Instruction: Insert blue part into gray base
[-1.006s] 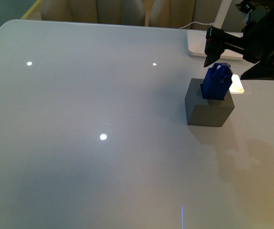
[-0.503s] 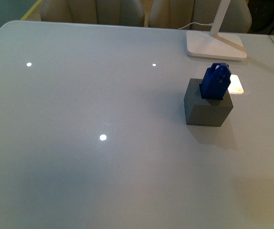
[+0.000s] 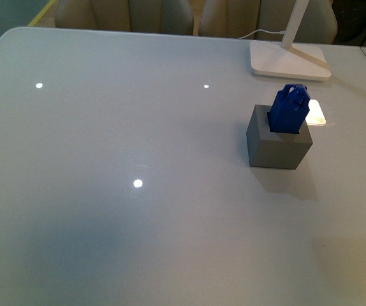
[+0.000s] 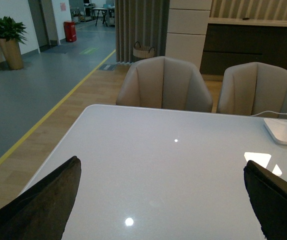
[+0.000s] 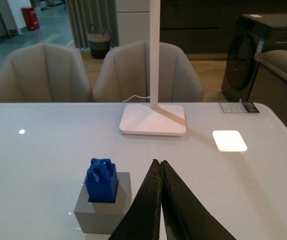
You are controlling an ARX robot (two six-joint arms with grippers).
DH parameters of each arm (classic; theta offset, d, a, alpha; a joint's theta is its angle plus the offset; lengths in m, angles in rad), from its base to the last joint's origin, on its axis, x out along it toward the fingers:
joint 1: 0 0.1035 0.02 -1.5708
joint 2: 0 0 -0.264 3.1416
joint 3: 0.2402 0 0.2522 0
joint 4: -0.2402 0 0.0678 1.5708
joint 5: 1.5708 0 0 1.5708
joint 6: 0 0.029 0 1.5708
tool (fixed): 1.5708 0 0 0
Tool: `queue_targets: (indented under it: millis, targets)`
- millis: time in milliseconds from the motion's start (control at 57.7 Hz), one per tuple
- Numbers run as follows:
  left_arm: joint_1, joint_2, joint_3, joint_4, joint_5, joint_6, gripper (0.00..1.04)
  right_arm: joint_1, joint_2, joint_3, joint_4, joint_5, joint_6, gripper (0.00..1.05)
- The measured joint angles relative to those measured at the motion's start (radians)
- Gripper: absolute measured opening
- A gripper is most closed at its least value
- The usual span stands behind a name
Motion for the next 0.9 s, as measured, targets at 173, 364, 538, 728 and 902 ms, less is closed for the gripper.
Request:
queue_targets:
  millis: [173,364,538,728,902]
  targets:
    - [0.0,0.0,0.0,0.0,0.0,0.0,0.97,-0.002,-0.056,-0.072,0.014,0.0,0.0,0.02]
    - [0.0,0.0,0.0,0.0,0.0,0.0,0.97,-0.002,-0.207,-0.103,-0.105,0.0,0.0,0.02]
    - [0.0,0.0,0.0,0.0,0.0,0.0,0.97,-0.002,-0.335,-0.109,-0.218,-0.001,0.0,0.02]
    - [0.0,0.0,0.0,0.0,0.0,0.0,0.97,-0.002,-0.465,-0.11,-0.336,-0.001,0.0,0.02]
    - [0.0,0.0,0.0,0.0,0.0,0.0,0.97,-0.002,-0.603,-0.111,-0.465,-0.001,0.0,0.02]
